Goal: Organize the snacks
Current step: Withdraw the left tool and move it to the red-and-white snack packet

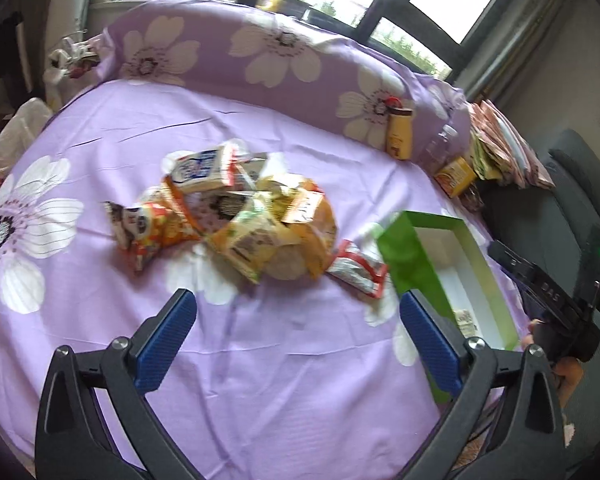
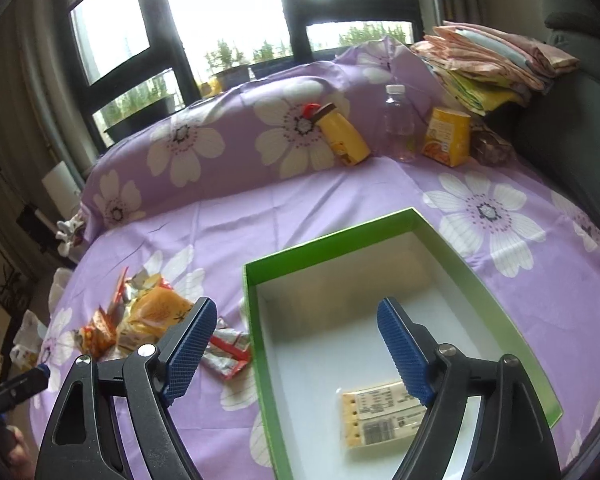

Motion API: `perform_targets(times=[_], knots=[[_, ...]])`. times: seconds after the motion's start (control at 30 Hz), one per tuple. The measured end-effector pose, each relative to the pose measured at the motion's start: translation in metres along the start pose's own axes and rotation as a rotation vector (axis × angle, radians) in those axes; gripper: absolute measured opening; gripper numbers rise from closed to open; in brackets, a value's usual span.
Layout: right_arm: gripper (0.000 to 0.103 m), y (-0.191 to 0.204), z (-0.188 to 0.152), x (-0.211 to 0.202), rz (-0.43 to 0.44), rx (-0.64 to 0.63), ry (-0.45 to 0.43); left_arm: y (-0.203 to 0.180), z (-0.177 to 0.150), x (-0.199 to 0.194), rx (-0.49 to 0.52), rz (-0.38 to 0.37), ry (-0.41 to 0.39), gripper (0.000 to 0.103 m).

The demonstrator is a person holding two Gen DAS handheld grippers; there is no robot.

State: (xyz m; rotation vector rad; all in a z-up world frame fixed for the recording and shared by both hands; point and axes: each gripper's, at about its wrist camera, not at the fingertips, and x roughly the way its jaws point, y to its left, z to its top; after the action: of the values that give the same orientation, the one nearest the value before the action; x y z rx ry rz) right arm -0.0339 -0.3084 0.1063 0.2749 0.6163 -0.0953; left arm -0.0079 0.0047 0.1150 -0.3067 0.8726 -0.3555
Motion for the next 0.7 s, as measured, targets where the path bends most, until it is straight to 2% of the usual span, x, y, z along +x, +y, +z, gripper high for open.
perform_targets(times=[0.17,0.2,0.3,0.33,0.37,0.43,0.53,0.7], knots=[[0.083,0.039,-0.01,0.008,0.074,-0.099,0.04,0.052,-0.005,0.003,-0.103,0.098,-0.055,0.102],[0.083,0.047,-0.013,0.01,0.119,-0.113,0.06,0.059,-0.005,0.006,-0.107,0.122,-0.06,0.102],[0.084,0.067,-0.025,0.022,0.362,-0.085,0.171,0.074,-0.001,0.016,-0.134,0.147,-0.034,0.102],[0.084,0.075,-0.029,0.029,0.406,-0.074,0.214,0.078,0.0,0.018,-0.155,0.142,-0.031,0.102],[0.083,0.083,-0.033,0.037,0.412,-0.066,0.256,0.082,0.0,0.018,-0.173,0.135,-0.033,0.102],[0.083,0.097,-0.04,0.054,0.328,-0.076,0.31,0.085,0.001,0.018,-0.183,0.135,-0.029,0.102],[0.083,0.113,-0.045,0.079,0.155,-0.141,0.331,0.083,0.002,0.016,-0.166,0.147,-0.029,0.102],[0.083,0.13,-0.038,0.129,0.059,-0.292,0.452,0.091,0.003,0.015,-0.197,0.121,-0.022,0.102]])
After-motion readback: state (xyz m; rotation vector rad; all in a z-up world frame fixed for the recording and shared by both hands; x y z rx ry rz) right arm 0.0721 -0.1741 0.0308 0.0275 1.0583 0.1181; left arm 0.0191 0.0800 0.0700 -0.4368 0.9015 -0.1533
